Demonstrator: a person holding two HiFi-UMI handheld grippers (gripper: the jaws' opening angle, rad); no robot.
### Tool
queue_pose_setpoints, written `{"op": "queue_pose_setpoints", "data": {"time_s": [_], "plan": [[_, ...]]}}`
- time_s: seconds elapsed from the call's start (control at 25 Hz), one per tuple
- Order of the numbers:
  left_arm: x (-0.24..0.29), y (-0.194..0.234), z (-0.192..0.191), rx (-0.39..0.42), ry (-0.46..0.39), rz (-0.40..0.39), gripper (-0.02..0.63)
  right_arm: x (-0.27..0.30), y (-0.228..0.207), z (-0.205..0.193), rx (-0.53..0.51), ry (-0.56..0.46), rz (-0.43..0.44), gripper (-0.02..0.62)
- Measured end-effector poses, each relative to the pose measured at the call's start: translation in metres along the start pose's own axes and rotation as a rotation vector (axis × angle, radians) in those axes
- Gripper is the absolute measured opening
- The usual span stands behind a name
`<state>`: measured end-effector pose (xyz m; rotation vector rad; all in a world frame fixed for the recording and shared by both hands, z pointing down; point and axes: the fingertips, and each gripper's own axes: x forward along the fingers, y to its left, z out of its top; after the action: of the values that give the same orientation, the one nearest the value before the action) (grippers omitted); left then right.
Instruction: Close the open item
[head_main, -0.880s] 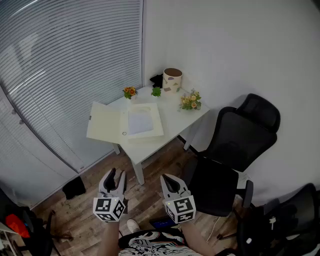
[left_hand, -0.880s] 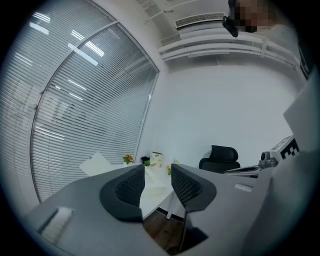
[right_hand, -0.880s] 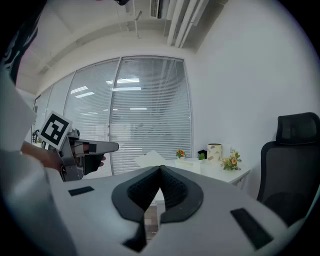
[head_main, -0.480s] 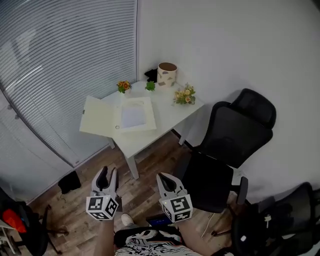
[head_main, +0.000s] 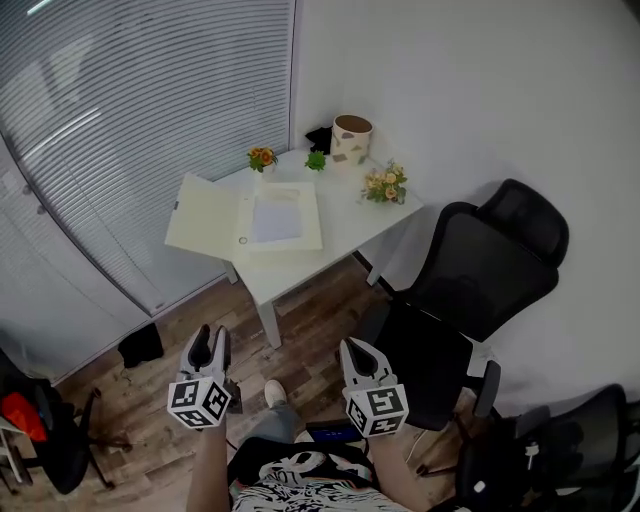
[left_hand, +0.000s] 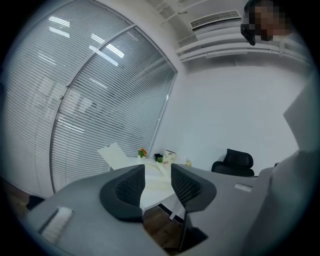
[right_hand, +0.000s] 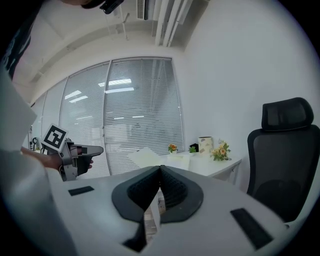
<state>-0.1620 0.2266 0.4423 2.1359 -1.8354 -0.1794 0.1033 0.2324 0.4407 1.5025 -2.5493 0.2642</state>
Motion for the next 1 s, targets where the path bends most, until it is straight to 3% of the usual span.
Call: {"op": "queue_pose_setpoints", "data": {"time_s": [0.32,0.76,1.0], "plan": [[0.073,0.035,-0.018,-0.040,0.035,0.052,0.152,0.061,-0.028,-0.012,-0.033,0.058,0.009,0.002],[0.195,0.146,-0.030,-0.128,0.113,0.237,0.152,0.190,-0.100,-0.007,-0.056,0.163,-0.028,0.002],[0.246,0.201,-0.050,-0.258,0.125,0.303,0.183,0.247,-0.123,-0.019,-0.067,0.202,-0.024,0.002]]}}
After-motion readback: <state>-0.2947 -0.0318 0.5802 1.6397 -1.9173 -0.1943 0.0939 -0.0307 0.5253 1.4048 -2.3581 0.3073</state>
